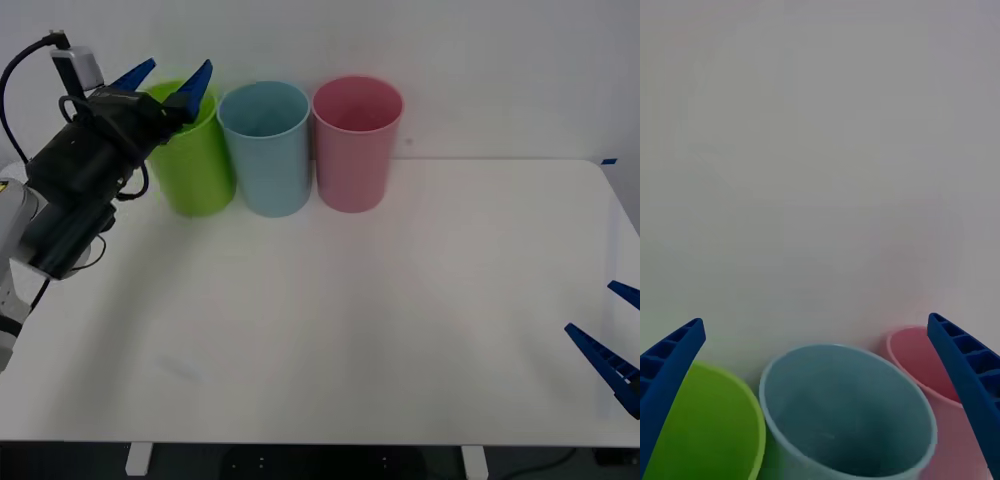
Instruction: Grasp the object on the table and drop it into the matching bin: aluminum can to the light blue bin, PET bottle to the pink bin.
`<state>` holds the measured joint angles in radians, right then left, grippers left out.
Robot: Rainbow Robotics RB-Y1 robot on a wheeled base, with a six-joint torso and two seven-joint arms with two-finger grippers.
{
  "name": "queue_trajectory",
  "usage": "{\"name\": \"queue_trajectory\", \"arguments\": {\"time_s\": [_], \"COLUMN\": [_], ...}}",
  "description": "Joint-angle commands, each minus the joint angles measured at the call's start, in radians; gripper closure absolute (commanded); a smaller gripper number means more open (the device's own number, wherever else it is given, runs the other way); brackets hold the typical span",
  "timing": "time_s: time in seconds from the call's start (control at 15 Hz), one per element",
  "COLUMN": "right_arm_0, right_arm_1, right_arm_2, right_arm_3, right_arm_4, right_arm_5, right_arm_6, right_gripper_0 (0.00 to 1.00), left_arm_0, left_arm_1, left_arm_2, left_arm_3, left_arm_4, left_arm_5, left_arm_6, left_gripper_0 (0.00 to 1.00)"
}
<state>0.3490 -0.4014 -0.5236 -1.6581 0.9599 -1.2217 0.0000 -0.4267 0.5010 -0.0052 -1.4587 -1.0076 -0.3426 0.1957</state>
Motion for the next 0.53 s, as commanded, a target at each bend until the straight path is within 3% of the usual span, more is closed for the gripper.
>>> {"name": "queue_trajectory", "arguments": {"time_s": [0.07, 0.53], "right_arm_0": [0.0, 0.0], "right_arm_1": [0.0, 0.0], "right_arm_2": [0.0, 0.0], "right_arm_3": [0.0, 0.0], "right_arm_4": [0.0, 0.0], "right_arm_5": [0.0, 0.0], "right_arm_6": [0.0, 0.0], "right_gripper_0": [0.0, 0.0], "left_arm_0": [0.066, 0.235], "left_arm_1": [0.025, 0.093], "left_arm_2": [0.065, 0.235], "left_arm_3": [-0.015, -0.078], "left_arm_4": [0.006, -0.014], "left_arm_5": [-0.122, -0.381], "left_arm_6": [-0.018, -0.012], "left_gripper_0": [0.0, 0.0]}}
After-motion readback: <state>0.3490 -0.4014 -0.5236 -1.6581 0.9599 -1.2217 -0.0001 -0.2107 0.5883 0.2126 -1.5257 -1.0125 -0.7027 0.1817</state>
